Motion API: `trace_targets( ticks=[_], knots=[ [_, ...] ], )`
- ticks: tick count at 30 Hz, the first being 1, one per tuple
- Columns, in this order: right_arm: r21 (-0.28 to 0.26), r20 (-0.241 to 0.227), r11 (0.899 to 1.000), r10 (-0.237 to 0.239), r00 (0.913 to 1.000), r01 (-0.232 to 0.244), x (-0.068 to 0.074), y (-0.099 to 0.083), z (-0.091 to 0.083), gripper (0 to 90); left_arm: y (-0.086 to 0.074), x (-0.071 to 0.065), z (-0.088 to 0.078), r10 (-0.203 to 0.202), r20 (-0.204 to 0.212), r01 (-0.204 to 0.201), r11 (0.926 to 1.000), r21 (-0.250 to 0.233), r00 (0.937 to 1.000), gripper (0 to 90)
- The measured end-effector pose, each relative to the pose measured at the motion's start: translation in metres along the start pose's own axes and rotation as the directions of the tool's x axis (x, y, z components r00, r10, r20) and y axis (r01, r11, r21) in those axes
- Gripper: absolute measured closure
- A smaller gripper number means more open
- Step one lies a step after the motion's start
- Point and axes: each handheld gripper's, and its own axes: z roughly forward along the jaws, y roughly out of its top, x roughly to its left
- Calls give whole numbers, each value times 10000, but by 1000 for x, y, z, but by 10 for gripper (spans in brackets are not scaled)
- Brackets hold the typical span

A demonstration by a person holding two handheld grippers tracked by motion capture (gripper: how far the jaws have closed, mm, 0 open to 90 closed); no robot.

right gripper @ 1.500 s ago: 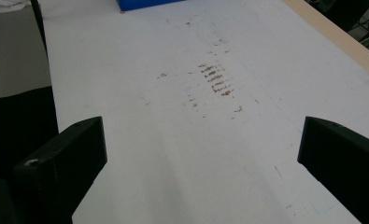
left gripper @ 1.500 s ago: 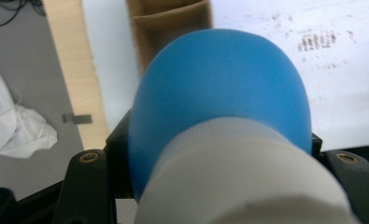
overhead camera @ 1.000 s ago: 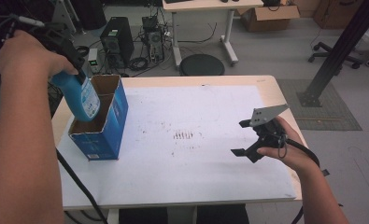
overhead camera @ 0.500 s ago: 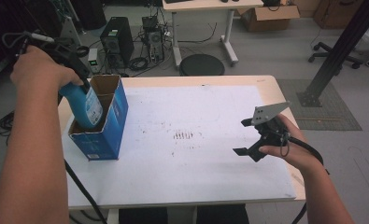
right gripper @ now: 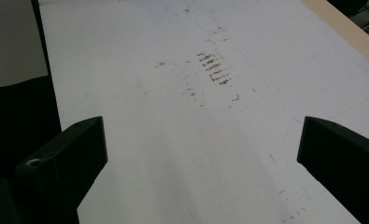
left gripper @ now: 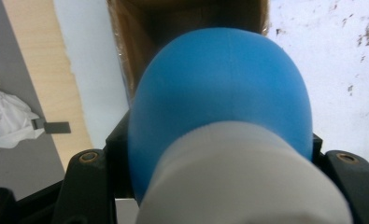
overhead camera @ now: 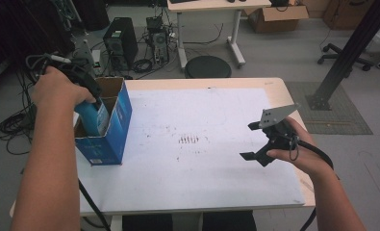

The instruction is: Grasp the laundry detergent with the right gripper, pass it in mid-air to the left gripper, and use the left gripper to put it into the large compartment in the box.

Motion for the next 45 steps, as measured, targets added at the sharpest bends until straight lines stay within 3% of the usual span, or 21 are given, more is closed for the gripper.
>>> trace_targets(
  ticks=[10, 26, 45],
  knots=[
    [-39, -58, 10000, -41, 10000, 41, 2, 1, 1, 16, 1, 4, 31, -57, 36, 56, 9998, 214, 10000, 389],
    [-52, -186, 10000, -62, 9998, 61, 4, -2, 5, 17, 1, 8, 62, 12, -104, -9, 9994, 343, 9999, 389],
    [-72, -190, 10000, 59, 9998, -61, 3, -8, 6, 17, 5, 5, 80, 45, -24, -44, 9987, 516, 10000, 388]
  ],
)
